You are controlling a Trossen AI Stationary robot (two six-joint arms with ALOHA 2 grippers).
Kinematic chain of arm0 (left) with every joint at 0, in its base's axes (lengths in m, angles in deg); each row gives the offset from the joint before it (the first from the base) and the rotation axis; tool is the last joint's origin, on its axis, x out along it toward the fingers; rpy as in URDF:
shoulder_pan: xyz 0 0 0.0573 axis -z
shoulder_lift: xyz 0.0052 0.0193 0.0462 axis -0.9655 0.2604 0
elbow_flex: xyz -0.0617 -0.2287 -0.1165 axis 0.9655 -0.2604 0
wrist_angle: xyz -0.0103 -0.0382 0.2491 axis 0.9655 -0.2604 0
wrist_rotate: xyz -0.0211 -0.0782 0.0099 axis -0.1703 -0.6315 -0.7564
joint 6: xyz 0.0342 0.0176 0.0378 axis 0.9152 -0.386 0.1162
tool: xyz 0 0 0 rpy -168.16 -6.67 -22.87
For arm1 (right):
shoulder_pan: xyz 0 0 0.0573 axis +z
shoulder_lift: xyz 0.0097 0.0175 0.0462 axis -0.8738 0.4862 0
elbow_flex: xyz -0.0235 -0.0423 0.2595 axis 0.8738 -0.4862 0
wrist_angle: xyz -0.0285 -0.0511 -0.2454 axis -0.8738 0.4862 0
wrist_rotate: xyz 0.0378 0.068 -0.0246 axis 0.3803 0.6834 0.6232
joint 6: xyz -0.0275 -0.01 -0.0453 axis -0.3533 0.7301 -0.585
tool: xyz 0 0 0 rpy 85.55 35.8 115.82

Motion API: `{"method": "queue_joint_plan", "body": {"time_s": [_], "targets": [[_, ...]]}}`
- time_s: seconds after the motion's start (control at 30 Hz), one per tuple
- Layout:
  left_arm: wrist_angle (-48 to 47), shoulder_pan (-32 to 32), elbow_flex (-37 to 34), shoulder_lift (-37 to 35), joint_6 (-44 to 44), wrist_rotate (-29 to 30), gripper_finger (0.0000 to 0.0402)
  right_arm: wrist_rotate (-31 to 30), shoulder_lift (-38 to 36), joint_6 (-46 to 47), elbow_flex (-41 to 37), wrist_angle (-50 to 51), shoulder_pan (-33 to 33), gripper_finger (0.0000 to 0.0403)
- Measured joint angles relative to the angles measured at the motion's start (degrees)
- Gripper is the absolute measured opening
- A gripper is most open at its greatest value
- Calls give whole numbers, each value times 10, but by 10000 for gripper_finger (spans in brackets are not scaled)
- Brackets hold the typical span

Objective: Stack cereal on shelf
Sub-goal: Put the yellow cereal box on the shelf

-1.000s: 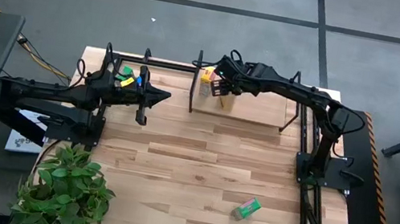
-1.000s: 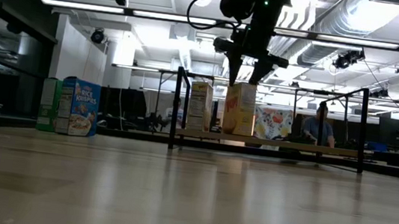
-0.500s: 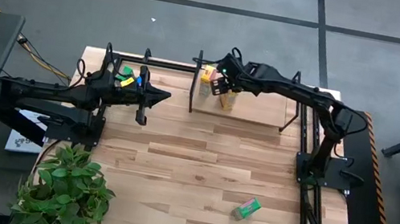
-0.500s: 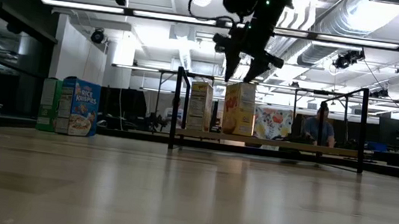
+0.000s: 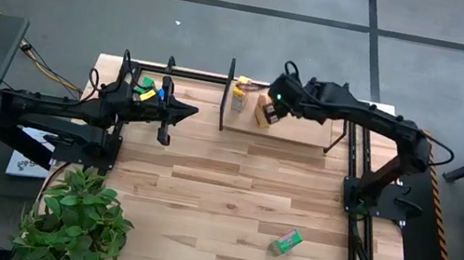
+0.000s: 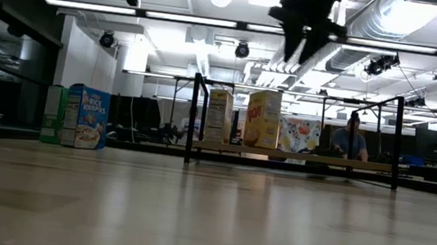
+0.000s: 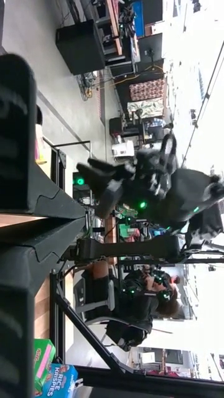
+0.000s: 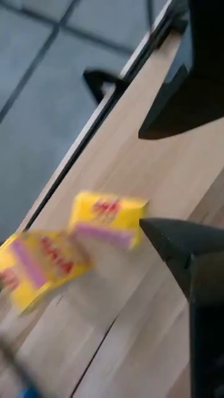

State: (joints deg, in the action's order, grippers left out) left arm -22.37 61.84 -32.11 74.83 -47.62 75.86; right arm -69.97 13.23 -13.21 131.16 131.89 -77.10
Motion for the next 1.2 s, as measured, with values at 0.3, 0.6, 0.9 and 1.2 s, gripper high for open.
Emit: {"method": "queue_joint_plan", "body": {"time_s": [0.3, 0.6, 0.9, 1.2], "targets": [[1, 0, 0, 0, -14, 0, 0, -14, -58, 8, -239, -176, 15, 11], [16, 0, 0, 0, -14, 0, 0, -36, -92, -20, -402, -489, -28, 5], [16, 0, 0, 0, -14, 0, 0, -22, -90, -16, -430, -574, -52, 1], [16, 0, 0, 0, -14, 0, 0, 7, -90, 2, -430, -574, -22, 0]]}}
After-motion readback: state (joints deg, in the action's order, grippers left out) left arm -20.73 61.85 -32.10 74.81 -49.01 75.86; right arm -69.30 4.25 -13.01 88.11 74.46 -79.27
